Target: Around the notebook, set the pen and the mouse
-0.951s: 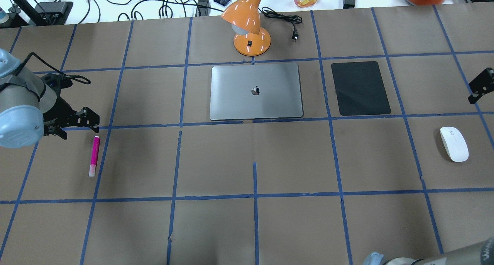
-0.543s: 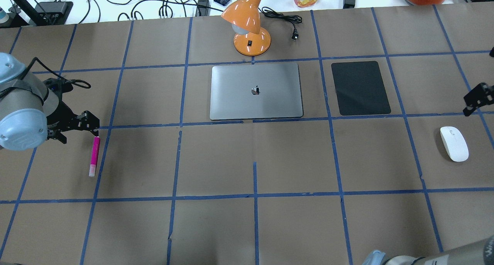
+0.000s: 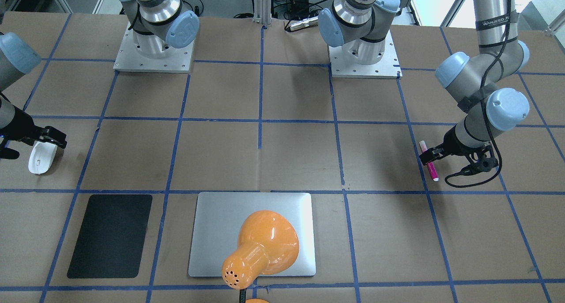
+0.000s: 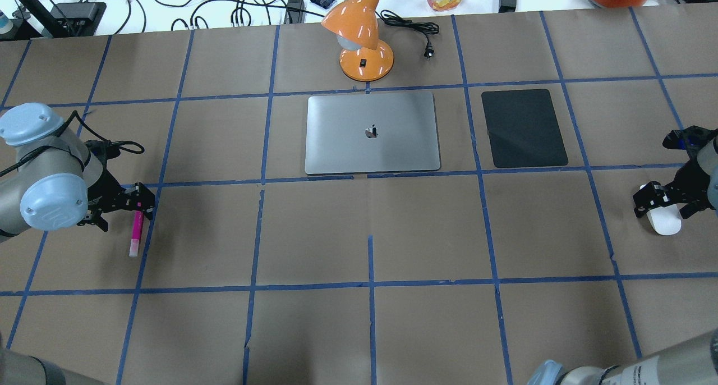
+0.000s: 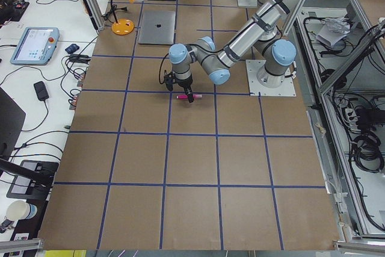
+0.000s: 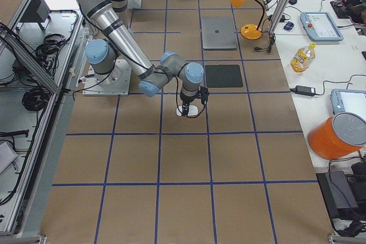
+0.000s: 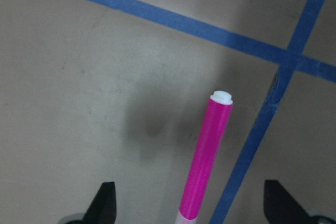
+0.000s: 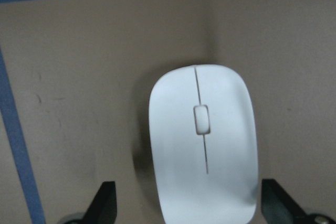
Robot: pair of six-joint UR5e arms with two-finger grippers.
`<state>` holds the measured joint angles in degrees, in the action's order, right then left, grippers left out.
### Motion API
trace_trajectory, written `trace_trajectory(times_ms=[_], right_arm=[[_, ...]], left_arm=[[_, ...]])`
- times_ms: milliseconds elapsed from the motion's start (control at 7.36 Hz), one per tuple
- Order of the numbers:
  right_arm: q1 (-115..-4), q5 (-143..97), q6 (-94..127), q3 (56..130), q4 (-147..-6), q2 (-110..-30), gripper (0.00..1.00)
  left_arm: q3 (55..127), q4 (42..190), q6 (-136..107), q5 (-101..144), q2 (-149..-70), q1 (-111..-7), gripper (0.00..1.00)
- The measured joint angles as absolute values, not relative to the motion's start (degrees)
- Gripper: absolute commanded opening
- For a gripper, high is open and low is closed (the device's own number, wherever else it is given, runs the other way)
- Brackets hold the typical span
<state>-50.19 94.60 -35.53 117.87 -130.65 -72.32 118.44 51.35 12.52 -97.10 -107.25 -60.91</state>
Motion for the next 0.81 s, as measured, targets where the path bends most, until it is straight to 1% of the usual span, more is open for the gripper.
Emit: trace_trajectory(times_ms=[136,272,407,543,679,815], right_arm=[[-50.2,94.7,-35.7,117.6,-131.1,-72.0,0.96],[-50.2,94.7,-35.7,117.4,-131.3,-71.9,0.85],[-50.2,94.5,-35.6,117.2,-131.6,-71.7,0.81],[-50.2,94.3,-35.5,117.1,-132.4,-71.4,0.77],[-50.2,94.2,-35.5,117.1,-133.1,-70.8,0.58],[-50.2,94.1,-35.4,117.1,-133.5,-70.6,0.5]], left_arm=[[118.4,51.3,13.5,-97.1,-107.8,-60.9,1.0],[118.4,51.3,14.5,-97.0,-108.2,-60.9,0.94],[118.4,51.2,15.4,-97.0,-108.7,-60.9,0.89],[118.4,51.2,15.8,-97.0,-109.1,-60.9,0.66],[118.4,51.2,15.9,-96.9,-109.3,-60.9,0.38],[118.4,51.1,15.7,-96.9,-109.4,-60.9,0.17]])
